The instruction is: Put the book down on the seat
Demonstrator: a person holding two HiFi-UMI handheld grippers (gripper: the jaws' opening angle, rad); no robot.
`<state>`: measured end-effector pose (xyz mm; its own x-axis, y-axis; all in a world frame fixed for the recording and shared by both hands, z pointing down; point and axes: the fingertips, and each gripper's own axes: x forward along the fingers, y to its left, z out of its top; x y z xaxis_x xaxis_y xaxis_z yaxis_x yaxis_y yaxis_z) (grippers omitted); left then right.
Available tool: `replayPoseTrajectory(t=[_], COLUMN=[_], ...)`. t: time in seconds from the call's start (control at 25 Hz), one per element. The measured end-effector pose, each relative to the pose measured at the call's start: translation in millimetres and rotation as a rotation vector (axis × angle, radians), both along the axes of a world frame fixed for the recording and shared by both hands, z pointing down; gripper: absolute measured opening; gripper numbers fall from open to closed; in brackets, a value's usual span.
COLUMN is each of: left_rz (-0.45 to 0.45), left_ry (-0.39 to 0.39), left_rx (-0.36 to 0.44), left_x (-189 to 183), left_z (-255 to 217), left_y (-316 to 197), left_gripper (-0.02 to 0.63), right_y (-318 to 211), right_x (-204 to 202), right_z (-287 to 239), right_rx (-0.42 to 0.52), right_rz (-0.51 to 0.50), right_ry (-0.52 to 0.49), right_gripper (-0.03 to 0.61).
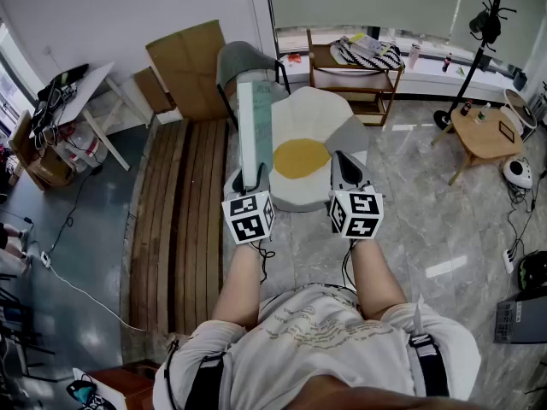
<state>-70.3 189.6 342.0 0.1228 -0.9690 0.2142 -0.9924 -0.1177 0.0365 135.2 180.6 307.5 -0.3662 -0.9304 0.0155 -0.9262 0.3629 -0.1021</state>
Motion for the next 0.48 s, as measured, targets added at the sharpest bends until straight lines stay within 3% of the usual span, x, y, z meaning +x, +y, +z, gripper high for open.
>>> replayPoseTrajectory(t=[0.48], left_rz=[0.055], left_ry=[0.047], left_rx=[-0.004], left_x=[-2.8], left_z=[-8.0], left_y=[-11.9], left_gripper=[0.174], right_y=[-6.5], right_x=[-16.5], right_z=[-15.0], right_rx=[0.034], right_rz=[0.001], right_ry=[0.033], right_gripper=[0.026])
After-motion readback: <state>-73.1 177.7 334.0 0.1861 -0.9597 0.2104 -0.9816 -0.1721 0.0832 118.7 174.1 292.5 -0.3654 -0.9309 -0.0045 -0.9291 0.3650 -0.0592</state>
